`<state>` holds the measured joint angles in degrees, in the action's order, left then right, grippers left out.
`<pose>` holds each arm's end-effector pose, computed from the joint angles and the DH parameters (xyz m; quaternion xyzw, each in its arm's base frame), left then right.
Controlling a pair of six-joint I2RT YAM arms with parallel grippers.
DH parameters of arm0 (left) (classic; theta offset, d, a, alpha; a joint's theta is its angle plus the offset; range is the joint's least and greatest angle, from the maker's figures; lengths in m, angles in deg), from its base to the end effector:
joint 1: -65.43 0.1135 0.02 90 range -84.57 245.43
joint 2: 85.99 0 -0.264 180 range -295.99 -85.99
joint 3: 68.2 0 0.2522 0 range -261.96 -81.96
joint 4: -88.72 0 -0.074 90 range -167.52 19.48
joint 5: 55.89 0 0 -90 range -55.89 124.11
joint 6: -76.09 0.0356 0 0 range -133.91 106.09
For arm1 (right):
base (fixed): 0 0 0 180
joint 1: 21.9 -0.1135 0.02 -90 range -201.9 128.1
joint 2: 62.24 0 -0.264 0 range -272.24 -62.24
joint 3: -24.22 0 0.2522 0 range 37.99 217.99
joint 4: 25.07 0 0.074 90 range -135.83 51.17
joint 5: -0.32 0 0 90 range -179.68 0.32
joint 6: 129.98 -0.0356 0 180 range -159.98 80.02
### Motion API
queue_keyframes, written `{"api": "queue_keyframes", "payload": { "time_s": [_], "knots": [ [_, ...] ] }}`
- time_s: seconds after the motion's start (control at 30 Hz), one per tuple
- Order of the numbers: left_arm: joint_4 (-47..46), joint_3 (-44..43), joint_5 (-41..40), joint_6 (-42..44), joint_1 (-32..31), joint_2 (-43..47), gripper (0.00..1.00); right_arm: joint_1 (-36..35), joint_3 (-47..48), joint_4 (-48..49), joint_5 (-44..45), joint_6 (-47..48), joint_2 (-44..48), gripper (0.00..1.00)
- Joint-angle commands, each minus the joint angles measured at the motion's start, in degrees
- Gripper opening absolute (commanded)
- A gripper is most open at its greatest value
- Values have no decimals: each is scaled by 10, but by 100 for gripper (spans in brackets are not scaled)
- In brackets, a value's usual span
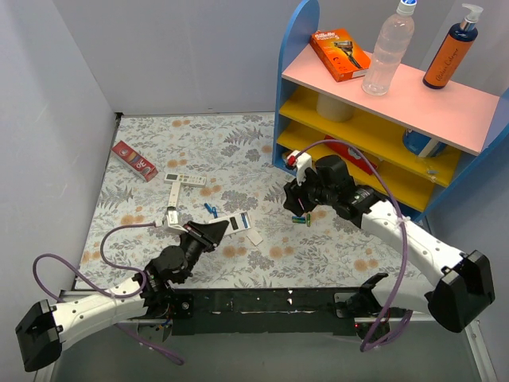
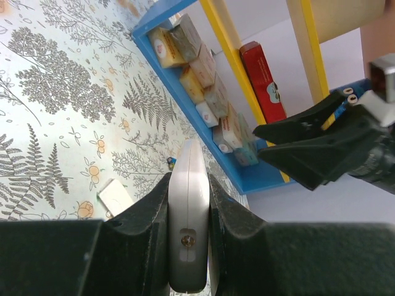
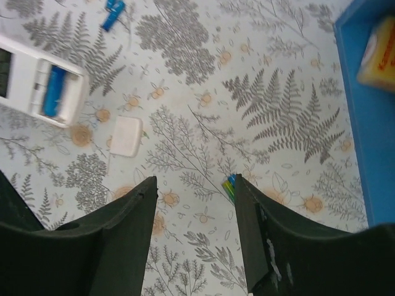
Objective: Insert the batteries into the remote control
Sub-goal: Pick up the battery from the center of the board.
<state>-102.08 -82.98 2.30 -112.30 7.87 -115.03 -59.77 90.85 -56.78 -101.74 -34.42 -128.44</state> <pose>0.0897 -0.1061 0.1732 -0.4203 0.5908 -0.6032 0.3325 0.1996 0.1647 0.3004 -0.3685 0.7862 0.2236 0.4429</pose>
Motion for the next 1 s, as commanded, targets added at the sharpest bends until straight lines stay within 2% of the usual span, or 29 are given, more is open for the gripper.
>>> {"api": "queue_keyframes", "payload": {
  "time_s": [0.0,0.17,0.4,0.73,0.93,0.97],
  "knots": [
    [39,-14,-37,12,-3,29,0,19,2,-28,30,-20,-45,59],
    [43,-13,-35,16,-2,30,0,36,21,-59,60,-4,-110,54],
    [24,-16,-22,34,-2,14,0,46,41,-91,73,42,-205,54],
    [8,-16,-16,43,-2,4,0,47,49,-86,85,67,-250,54],
    [-1,-15,-11,45,-2,-6,0,46,61,-89,85,79,-264,43],
    [-1,-16,-11,45,-2,-7,0,47,65,-89,87,81,-267,37]
  ]
}}
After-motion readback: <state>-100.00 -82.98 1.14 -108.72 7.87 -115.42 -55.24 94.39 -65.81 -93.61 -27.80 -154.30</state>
